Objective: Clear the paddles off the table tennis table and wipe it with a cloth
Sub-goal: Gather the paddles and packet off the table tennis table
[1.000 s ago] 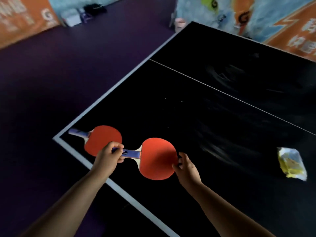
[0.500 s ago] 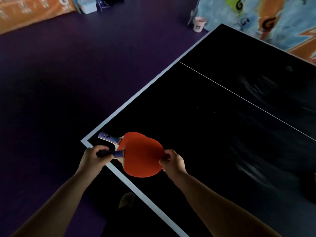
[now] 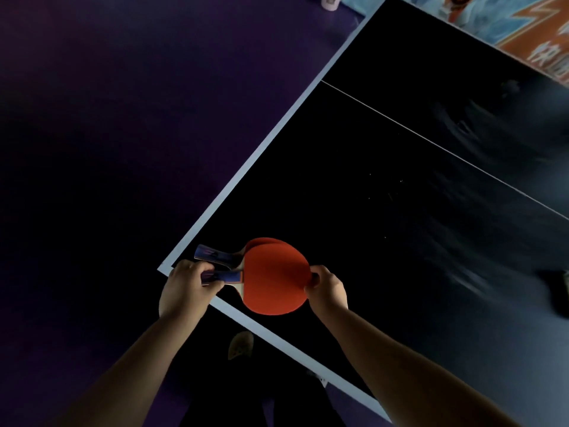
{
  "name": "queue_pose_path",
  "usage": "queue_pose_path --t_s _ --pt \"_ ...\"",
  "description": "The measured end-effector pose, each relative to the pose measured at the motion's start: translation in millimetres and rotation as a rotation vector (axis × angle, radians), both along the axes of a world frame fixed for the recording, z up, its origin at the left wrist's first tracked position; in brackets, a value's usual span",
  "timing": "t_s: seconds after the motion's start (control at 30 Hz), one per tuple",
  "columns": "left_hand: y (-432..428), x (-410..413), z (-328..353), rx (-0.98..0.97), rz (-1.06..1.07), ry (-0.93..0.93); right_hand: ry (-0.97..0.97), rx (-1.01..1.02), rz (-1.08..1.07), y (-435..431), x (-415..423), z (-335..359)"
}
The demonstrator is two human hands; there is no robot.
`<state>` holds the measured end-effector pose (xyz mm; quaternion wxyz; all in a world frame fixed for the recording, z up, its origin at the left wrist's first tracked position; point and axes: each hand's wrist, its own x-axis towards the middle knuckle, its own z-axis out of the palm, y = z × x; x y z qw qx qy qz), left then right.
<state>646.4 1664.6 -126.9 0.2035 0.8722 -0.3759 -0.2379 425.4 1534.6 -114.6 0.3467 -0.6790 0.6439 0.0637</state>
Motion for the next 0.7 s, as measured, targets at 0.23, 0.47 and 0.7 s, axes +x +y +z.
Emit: queue_pose_path --t_s 0.23,0.47,0.7 --pt "0 2 8 0.075 0.061 -0.098 -0.057 -0.015 -0.019 9 1 -3" --pt "-28 -26 29 -0.099 -0.083 -0.171 -0.09 -0.026 -0.103 11 -36 11" --pt "-106 -113 68 -0.257 -0.447 0.001 -0.177 -0.124 -0.404 -8 -153 42"
